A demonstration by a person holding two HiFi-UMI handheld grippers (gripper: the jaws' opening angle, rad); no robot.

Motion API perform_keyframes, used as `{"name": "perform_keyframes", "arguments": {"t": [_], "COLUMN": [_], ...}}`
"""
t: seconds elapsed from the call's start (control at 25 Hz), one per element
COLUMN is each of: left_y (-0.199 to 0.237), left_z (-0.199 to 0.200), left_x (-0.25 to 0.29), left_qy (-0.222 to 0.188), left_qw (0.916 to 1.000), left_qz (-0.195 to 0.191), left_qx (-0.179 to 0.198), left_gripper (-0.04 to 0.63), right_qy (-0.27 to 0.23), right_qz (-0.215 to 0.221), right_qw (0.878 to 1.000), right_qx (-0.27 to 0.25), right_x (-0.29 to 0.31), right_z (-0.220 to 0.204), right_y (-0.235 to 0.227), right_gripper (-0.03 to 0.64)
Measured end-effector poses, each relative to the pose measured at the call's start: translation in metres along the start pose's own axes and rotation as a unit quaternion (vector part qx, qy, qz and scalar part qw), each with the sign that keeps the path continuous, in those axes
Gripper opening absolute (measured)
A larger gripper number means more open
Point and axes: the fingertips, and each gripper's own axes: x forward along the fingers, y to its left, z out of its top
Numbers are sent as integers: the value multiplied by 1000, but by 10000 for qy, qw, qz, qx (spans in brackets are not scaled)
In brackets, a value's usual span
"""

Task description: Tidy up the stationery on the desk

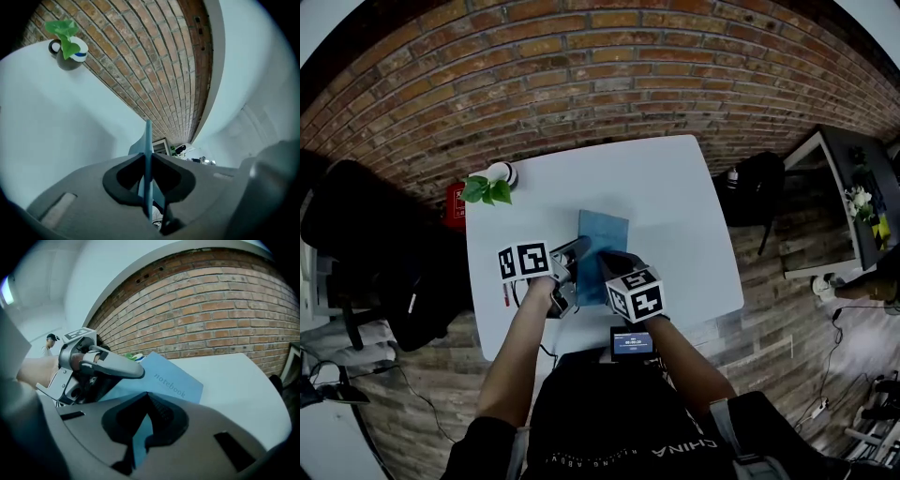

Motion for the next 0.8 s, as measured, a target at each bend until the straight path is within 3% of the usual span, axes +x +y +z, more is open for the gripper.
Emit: {"name": "perform_keyframes", "arguments": {"t": [0.28,0.56,0.8], "left_y": [-9,51,87], "left_z": [-9,-15,-18], "left_x": [38,24,7], "left_qy": [-221,-617,-672], "left_qw": [9985,9940,9919], "left_qz": [-333,246,588], "left_qx": [-364,-865,-902], "left_gripper": [52,52,52], "right_qy": [73,234,501], "right_qz": [-186,-110,53], "right_qw": [9998,9997,9987], "right_qx": [66,6,-96], "right_x": [-16,-7,9], "right_z": [-4,-14,-27], "right_y": [-43,-49,-41], "right_gripper": [11,9,9]}}
